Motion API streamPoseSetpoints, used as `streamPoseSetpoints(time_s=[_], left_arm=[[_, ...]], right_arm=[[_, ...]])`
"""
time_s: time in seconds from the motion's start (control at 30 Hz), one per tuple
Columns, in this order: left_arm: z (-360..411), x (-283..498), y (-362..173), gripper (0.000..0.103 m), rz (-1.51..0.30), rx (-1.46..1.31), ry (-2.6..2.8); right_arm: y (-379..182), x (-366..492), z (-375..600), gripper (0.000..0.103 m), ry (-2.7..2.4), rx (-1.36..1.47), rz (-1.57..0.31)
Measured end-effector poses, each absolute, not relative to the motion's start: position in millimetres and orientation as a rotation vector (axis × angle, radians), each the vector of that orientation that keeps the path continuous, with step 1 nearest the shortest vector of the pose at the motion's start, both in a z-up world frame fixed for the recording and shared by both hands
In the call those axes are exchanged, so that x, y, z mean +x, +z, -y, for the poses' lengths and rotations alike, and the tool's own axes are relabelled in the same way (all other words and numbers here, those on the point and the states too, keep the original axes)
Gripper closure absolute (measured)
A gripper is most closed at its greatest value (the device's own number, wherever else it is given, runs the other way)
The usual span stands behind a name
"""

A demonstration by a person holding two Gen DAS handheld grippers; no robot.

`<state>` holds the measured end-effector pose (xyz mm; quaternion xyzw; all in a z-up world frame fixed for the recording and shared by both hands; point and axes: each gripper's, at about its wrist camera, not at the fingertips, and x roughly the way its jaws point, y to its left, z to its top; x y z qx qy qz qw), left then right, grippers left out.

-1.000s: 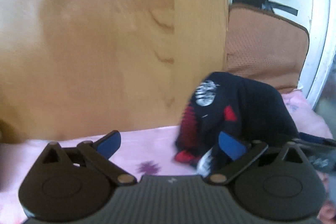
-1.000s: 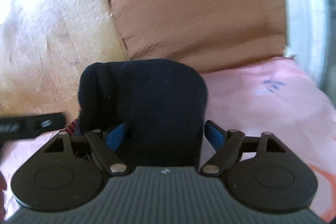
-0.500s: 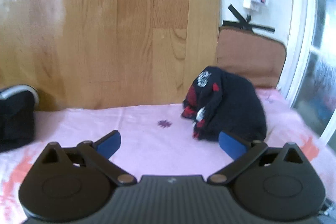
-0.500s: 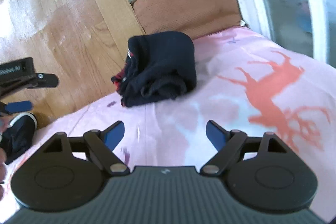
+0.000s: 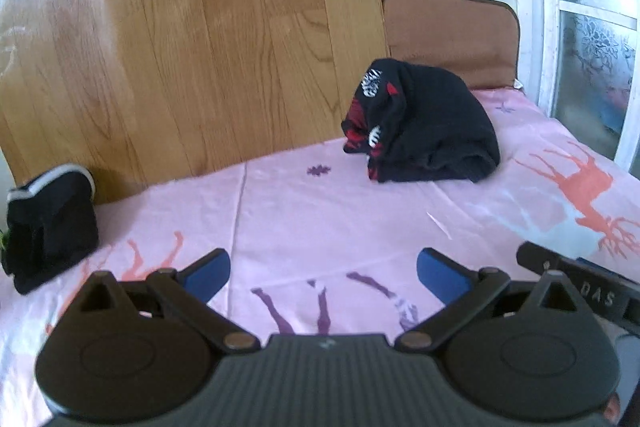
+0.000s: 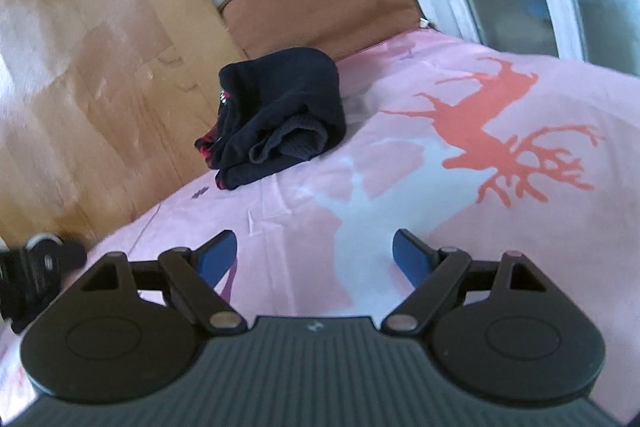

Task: Fold small clothes
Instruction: 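Release the folded sweater and pull both grippers back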

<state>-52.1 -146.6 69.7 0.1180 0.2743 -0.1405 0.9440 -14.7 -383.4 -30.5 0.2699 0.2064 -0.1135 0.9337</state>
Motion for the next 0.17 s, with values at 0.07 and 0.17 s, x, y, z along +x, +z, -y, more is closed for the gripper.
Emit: streamPoseSetpoints(time_s=[0.07, 0.17], left_arm=[[145.3, -52.2, 67.4, 0.000, -0.581, 0.226, -0.308], [145.3, -53.7, 64.7, 0.000, -0.585, 0.234, -0.309]], right_arm=[[-31.0, -16.6, 383.0, 0.016, -0.231, 0.557, -0.418], [-30.8, -16.8, 379.2, 0.016, -0.239, 0.542, -0.413]])
